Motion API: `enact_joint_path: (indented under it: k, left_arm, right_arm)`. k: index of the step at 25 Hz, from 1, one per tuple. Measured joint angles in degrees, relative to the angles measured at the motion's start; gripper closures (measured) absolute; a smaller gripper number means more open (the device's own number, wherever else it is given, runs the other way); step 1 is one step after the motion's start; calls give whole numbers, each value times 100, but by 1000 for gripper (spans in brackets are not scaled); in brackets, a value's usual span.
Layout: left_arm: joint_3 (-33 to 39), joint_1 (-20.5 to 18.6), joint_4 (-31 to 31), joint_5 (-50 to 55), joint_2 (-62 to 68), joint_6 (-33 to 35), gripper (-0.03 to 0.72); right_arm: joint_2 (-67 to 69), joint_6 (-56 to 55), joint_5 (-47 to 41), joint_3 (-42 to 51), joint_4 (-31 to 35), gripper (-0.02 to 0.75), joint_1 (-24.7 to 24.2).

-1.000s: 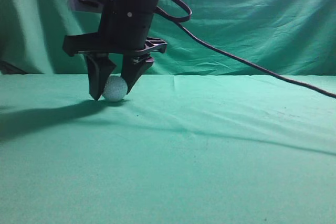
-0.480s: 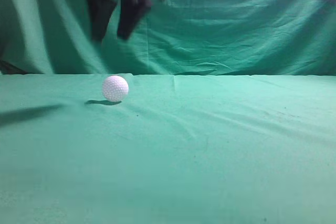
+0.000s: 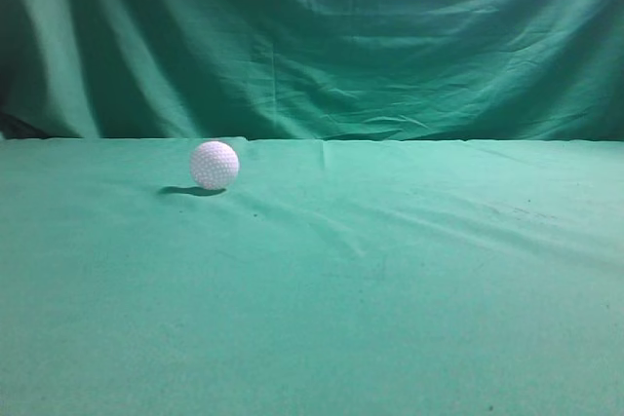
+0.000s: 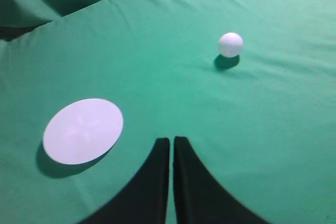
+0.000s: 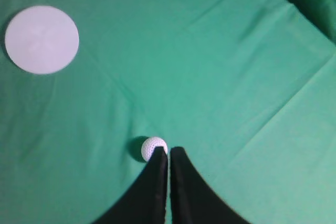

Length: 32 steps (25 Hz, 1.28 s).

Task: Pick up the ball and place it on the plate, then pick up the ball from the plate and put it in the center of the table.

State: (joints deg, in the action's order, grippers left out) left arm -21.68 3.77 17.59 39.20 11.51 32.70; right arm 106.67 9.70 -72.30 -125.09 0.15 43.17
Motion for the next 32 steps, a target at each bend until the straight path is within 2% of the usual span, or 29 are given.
enact_joint_path:
  k: [6,15,27,32]
  left_arm:
    - [0,0,252,0,-2,0,688]
    - [0,0,387,48,-639,0,688]
    - [0,0,387,27,-1018,0,688]
    - [38,0,410,-106,-1018,0,688]
  right_arm:
    - [-1123,-209,-25,604,0,738,0]
    - [-2899,-385,25,2978,0,738,0]
    - [-5968,-488,2275,6584,170,738,0]
    - [-7230,-517,2938,7925,184,738,0]
